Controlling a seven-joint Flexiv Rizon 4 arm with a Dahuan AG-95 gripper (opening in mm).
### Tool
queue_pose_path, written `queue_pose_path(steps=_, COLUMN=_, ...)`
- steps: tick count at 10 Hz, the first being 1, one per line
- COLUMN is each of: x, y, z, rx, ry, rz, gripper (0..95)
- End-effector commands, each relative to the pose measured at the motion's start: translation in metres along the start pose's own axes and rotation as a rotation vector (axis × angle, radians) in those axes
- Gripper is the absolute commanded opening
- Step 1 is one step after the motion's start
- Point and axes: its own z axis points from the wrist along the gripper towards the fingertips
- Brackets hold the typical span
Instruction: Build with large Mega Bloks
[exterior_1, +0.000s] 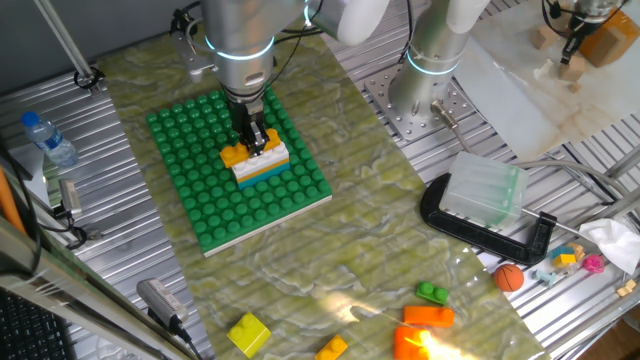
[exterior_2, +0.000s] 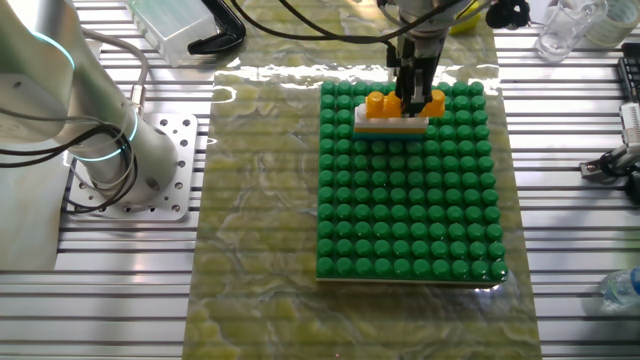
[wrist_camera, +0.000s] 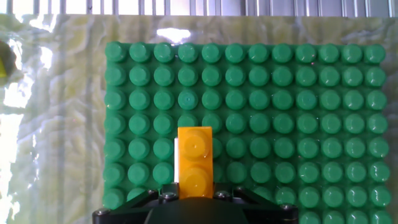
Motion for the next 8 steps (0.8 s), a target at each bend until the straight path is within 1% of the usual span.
queue_pose_path(steps=1, x=0.0032, y=0.0006, z=-0.001, rx=-0.015, ry=0.012, rz=-0.006, gripper=0.0)
queue_pose_path(steps=3, x=0.0049, y=0.0019, z=-0.002, rx=-0.015, ry=0.025, rz=-0.008, gripper=0.0)
queue_pose_path(steps=8, x=0.0087, y=0.0018, z=0.0024, rx=-0.014, ry=0.022, rz=-0.006, gripper=0.0)
